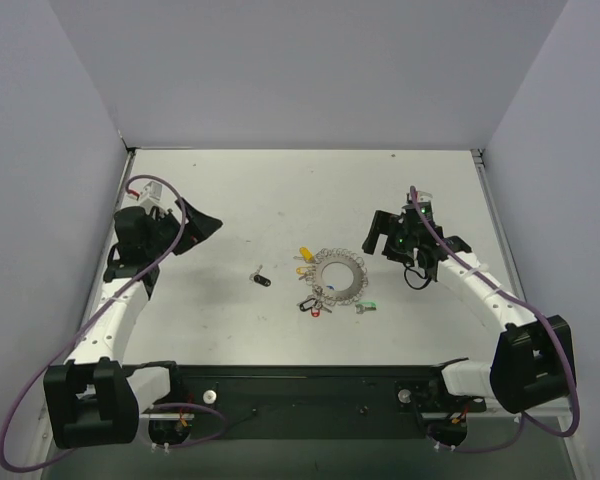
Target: Put the keys on the keyring
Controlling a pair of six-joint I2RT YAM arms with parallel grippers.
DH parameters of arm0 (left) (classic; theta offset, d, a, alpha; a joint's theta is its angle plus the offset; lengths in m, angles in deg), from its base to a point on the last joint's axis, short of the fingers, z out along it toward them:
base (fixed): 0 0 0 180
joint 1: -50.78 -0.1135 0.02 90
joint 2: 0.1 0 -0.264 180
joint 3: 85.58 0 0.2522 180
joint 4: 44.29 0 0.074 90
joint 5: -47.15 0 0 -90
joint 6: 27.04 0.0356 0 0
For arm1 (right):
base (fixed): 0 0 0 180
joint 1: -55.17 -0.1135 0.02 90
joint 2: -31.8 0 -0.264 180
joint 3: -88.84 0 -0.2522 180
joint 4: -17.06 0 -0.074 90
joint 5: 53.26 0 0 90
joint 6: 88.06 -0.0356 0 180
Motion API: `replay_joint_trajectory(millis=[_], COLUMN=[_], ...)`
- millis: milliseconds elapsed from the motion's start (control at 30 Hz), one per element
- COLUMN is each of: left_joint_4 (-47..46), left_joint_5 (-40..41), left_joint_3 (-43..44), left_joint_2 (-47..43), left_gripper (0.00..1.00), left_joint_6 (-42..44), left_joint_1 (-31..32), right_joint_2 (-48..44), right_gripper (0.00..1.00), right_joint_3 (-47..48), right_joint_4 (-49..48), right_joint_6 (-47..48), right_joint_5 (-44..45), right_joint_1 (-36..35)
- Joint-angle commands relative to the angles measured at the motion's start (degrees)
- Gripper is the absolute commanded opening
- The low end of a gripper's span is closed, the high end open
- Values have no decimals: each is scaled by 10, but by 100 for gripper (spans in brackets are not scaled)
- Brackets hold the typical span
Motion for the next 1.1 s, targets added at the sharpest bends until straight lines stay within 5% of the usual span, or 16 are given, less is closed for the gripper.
replay_joint_trajectory(millis=[0,133,533,700,1067], left_joint_4=[-15,73,195,183,190], left_joint_5=[-19,93,169,163,166], left_joint_3=[54,122,290,295,289], left_joint_2=[17,60,280,294,276], left_gripper=[98,97,97,97,97], left_joint_6=[26,69,93,87,95], left_joint_1=[32,137,342,358,359], right_joint_2=[14,20,40,53,151], right_gripper=[94,91,86,85,57], right_joint_3=[2,2,-1,2,55], right_joint_4=[-7,-12,-20,-20,7], right_joint_6=[3,3,3,8,-4], right_joint_5=[-1,-10,-26,-25,-49], right_joint_1=[1,0,-1,1,-1])
